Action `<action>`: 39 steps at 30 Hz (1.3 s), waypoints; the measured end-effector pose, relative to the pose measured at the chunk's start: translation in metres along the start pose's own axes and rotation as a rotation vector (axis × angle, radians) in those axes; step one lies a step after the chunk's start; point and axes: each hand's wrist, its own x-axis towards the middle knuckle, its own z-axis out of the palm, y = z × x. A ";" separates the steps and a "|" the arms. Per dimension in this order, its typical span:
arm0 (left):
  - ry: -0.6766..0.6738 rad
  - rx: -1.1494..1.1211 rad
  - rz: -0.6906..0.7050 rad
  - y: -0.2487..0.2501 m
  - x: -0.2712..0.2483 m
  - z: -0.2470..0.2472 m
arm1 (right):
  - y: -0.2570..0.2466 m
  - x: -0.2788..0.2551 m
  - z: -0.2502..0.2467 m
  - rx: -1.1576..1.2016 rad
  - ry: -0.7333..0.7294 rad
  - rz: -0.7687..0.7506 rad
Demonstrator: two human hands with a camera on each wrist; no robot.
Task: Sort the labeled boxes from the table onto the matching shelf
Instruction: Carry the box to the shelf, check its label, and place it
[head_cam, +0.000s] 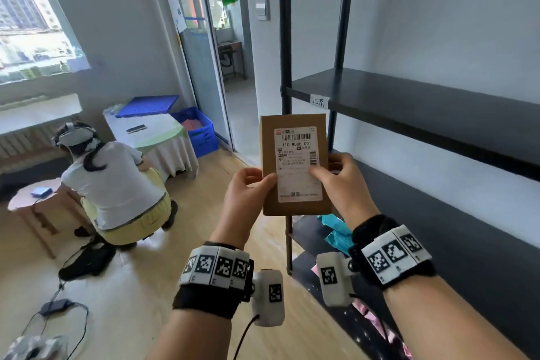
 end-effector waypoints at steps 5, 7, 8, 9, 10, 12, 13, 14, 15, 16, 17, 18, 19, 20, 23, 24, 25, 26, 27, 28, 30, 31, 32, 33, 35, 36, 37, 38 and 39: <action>-0.057 -0.032 0.093 0.022 0.058 -0.001 | -0.026 0.037 0.013 0.017 0.126 -0.017; -0.096 -0.065 0.117 0.032 0.079 0.006 | -0.036 0.056 0.011 0.026 0.176 -0.041; -0.115 -0.082 0.129 0.038 0.089 0.010 | -0.042 0.066 0.009 0.039 0.196 -0.056; -0.132 -0.093 0.142 0.045 0.100 0.015 | -0.046 0.077 0.006 0.049 0.212 -0.071; -0.148 -0.095 0.162 0.052 0.111 0.020 | -0.051 0.087 0.003 0.056 0.226 -0.088; -0.186 -0.094 0.207 0.067 0.131 0.033 | -0.059 0.108 -0.004 0.058 0.242 -0.124; -0.204 -0.094 0.228 0.074 0.140 0.040 | -0.062 0.118 -0.008 0.057 0.242 -0.140; -0.222 -0.091 0.247 0.081 0.149 0.047 | -0.066 0.127 -0.013 0.053 0.240 -0.158; -0.236 -0.088 0.264 0.088 0.156 0.054 | -0.070 0.137 -0.019 0.051 0.244 -0.173; -0.247 -0.084 0.277 0.095 0.164 0.063 | -0.072 0.146 -0.024 0.051 0.253 -0.188; -0.249 -0.078 0.289 0.100 0.172 0.071 | -0.074 0.155 -0.029 0.046 0.259 -0.198; -0.247 -0.068 0.299 0.103 0.180 0.079 | -0.076 0.163 -0.034 0.035 0.262 -0.204; -0.244 -0.062 0.303 0.107 0.188 0.086 | -0.076 0.172 -0.037 0.024 0.267 -0.208; -0.240 -0.060 0.300 0.111 0.196 0.094 | -0.077 0.180 -0.040 0.019 0.274 -0.208; -0.251 -0.071 0.273 0.117 0.223 0.112 | -0.074 0.203 -0.047 0.028 0.298 -0.187; -0.266 -0.077 0.258 0.118 0.232 0.117 | -0.072 0.210 -0.049 0.029 0.302 -0.180; -0.278 -0.082 0.245 0.120 0.240 0.123 | -0.070 0.216 -0.051 0.028 0.308 -0.171; -0.289 -0.080 0.235 0.122 0.248 0.129 | -0.069 0.222 -0.052 0.024 0.317 -0.161; -0.298 -0.072 0.228 0.123 0.256 0.134 | -0.068 0.228 -0.054 0.018 0.324 -0.150; -0.309 -0.061 0.222 0.123 0.263 0.140 | -0.066 0.233 -0.054 0.006 0.329 -0.139; -0.335 -0.045 0.212 0.123 0.275 0.149 | -0.064 0.243 -0.055 -0.023 0.335 -0.122; -0.347 -0.040 0.208 0.124 0.280 0.153 | -0.063 0.248 -0.055 -0.035 0.339 -0.116; -0.356 -0.039 0.206 0.124 0.285 0.156 | -0.062 0.253 -0.054 -0.047 0.345 -0.109; -0.366 -0.041 0.204 0.125 0.290 0.158 | -0.061 0.257 -0.053 -0.060 0.357 -0.101; -0.385 -0.031 0.203 0.126 0.300 0.162 | -0.061 0.264 -0.051 -0.082 0.384 -0.083; -0.394 -0.023 0.201 0.127 0.305 0.163 | -0.061 0.268 -0.050 -0.090 0.395 -0.077; -0.402 -0.015 0.198 0.128 0.309 0.164 | -0.062 0.270 -0.048 -0.093 0.407 -0.073; -0.411 -0.006 0.196 0.128 0.313 0.164 | -0.062 0.272 -0.046 -0.088 0.422 -0.066; -0.424 0.007 0.197 0.128 0.316 0.165 | -0.062 0.274 -0.044 -0.080 0.440 -0.057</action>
